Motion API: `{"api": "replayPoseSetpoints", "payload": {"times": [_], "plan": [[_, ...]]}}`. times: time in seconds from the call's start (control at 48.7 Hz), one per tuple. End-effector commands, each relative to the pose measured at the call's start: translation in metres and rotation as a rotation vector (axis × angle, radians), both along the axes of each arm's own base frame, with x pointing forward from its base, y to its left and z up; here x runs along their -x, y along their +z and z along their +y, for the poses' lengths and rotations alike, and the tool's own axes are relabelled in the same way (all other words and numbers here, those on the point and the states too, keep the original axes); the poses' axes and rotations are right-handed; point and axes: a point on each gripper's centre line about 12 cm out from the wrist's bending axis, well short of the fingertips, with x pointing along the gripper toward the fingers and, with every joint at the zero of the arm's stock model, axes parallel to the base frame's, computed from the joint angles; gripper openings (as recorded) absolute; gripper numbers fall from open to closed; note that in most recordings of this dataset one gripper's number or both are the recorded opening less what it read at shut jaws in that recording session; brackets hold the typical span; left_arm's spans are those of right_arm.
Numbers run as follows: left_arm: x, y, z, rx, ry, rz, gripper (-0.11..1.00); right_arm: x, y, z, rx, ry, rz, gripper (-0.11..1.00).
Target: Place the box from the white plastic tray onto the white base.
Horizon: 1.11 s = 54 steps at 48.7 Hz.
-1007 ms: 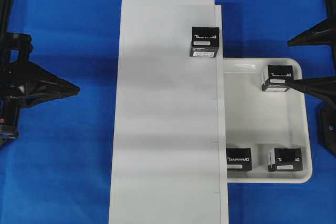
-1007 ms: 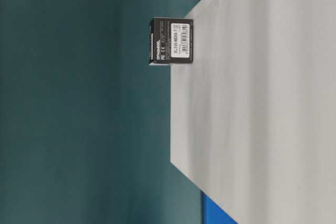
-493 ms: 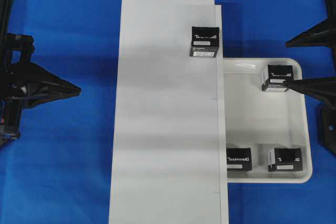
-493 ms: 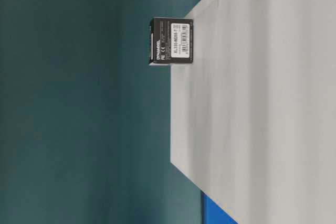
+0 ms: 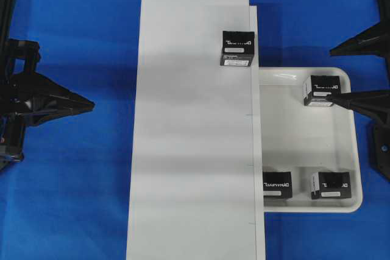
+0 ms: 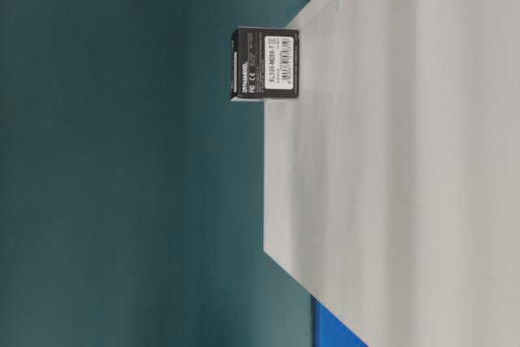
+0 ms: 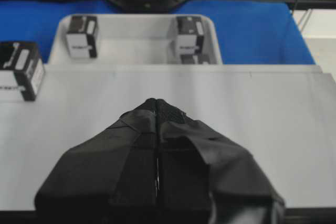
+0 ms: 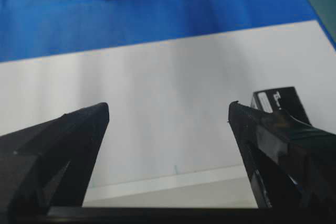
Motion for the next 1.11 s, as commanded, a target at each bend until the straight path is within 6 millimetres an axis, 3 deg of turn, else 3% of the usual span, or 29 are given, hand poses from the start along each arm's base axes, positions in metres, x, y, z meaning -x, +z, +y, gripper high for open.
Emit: {"api": "replayPoseSetpoints", "payload": {"times": [0.0,1.089], "plan": [[-0.0013,0.0056,0.0,0.0,0.0,-0.015,-0.07,-0.0017,0.0032,-0.0001,0.0,0.0,-0.012,1.0],[-0.0012,0.0049,0.0,-0.001,0.0,-0.014,-0.07,-0.0024,-0.0003,-0.0004,-0.019,-0.006,0.001,0.99]]}}
